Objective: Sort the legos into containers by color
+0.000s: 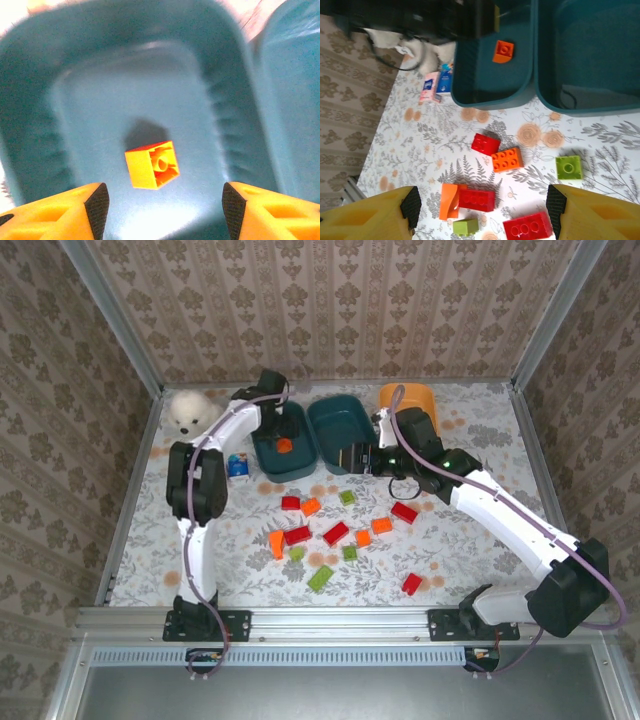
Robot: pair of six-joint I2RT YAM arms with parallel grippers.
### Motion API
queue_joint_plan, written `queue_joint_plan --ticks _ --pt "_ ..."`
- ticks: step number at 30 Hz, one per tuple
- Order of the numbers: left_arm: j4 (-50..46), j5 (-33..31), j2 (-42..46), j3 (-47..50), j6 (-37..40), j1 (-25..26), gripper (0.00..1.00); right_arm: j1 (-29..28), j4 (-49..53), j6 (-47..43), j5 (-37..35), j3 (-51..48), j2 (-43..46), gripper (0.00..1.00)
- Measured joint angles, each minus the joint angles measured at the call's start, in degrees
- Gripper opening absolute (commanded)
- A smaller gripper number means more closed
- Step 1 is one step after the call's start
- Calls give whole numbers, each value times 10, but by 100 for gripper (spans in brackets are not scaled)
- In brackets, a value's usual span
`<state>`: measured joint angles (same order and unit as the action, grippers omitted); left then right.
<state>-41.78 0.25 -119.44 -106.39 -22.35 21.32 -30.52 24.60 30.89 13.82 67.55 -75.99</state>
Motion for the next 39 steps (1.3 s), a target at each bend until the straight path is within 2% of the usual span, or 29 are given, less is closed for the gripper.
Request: queue_joint_plan --ticks 3,6,12,16,19,23,27,32,39 --pt "22 2 90 29 -6 0 69 0 37 -9 -24 10 6 70" --pt "64 17 211 99 -10 0 71 0 77 -10 -58 19 20 70" --pt "129 58 410 287 -26 5 72 4 179 10 -138 22 40 70" --pt "136 71 497 420 -38 39 73 16 235 47 -165 13 40 68" --pt "134 82 540 485 -46 73 72 30 294 77 -166 9 37 67" --pt "127 95 577 523 -46 99 72 42 387 115 -139 -6 24 67" --pt "127 112 603 544 -40 112 73 32 438 163 -94 -98 53 69" --pt "127 141 623 570 -18 118 73 17 432 237 -50 -215 101 71" --pt "122 173 649 590 -3 120 74 2 331 329 -25 -296 91 71"
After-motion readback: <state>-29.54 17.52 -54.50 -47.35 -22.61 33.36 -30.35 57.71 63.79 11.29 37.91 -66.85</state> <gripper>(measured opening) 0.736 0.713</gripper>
